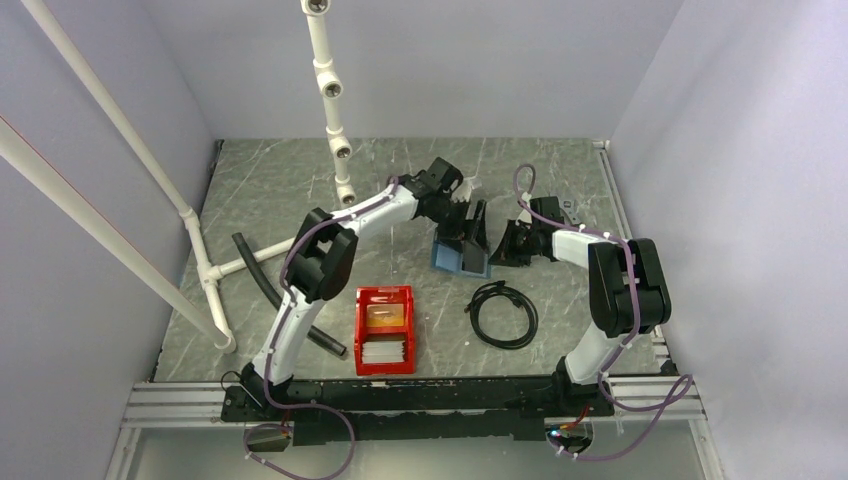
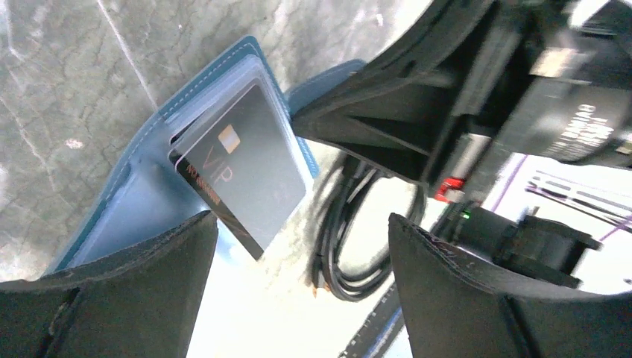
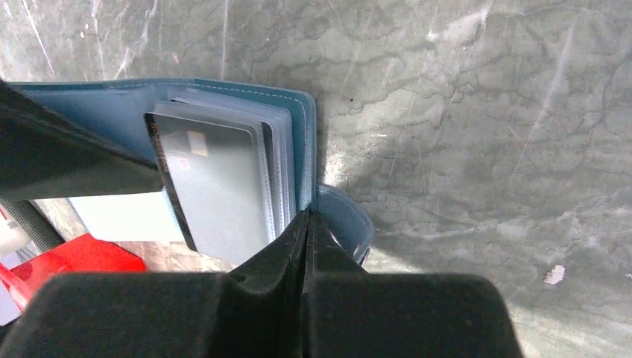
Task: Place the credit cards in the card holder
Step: Insert the credit card into the card holder, then pick up the credit card from the storage box.
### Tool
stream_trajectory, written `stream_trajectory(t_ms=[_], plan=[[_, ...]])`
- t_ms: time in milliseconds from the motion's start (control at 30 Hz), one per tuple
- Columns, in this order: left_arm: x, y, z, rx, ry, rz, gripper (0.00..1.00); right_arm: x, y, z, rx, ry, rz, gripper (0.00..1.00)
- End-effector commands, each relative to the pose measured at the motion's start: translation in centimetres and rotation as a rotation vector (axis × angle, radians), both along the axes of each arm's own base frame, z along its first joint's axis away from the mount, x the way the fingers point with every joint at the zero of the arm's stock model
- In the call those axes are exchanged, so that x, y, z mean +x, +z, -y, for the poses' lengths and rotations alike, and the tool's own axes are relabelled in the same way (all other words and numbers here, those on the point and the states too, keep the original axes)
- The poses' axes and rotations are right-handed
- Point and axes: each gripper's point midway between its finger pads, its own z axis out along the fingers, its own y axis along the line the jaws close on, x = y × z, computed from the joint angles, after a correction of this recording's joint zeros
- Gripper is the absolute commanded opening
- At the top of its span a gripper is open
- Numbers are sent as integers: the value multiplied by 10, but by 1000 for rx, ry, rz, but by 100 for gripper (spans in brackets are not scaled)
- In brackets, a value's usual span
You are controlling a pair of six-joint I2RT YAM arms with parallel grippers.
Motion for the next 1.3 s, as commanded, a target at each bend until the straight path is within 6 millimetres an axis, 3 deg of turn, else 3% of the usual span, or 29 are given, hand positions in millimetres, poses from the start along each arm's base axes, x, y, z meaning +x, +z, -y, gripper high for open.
stream_trajectory(t_ms=[0, 100, 267, 367, 533, 600, 700, 800, 900, 1000, 1133, 1267], plan=[[-5, 99, 10, -252, -68, 34, 89, 8, -3, 8, -57, -23, 7, 0], [-9, 122, 2, -310, -69, 14, 89, 11, 1, 10, -66, -20, 25, 0], [-18, 142, -18, -322, -75, 24, 89, 15, 8, 14, -101, -15, 36, 0], [-32, 163, -35, -307, -85, 89, 89, 20, 28, 13, -101, -7, 82, 2], [-68, 167, -89, -177, -54, 177, 90, 23, 72, 1, -110, 61, 160, 15], [-86, 152, -120, -102, -16, 161, 90, 20, 90, -5, -143, 101, 191, 20], [-99, 144, -165, -44, 94, 173, 93, 8, 116, -27, -187, 210, 266, 40], [-111, 134, -201, -24, 201, 154, 95, -22, 148, -80, -141, 443, 385, 58], [-114, 107, -233, 43, 340, 80, 95, -76, 176, -140, 30, 731, 474, 69], [-117, 81, -252, 66, 459, -5, 91, -129, 191, -179, 181, 945, 513, 77], [-117, 60, -259, 61, 489, -45, 83, -184, 175, -217, 235, 1154, 467, 85], [-120, 44, -256, 70, 474, -89, 77, -212, 154, -240, 239, 1293, 431, 93]])
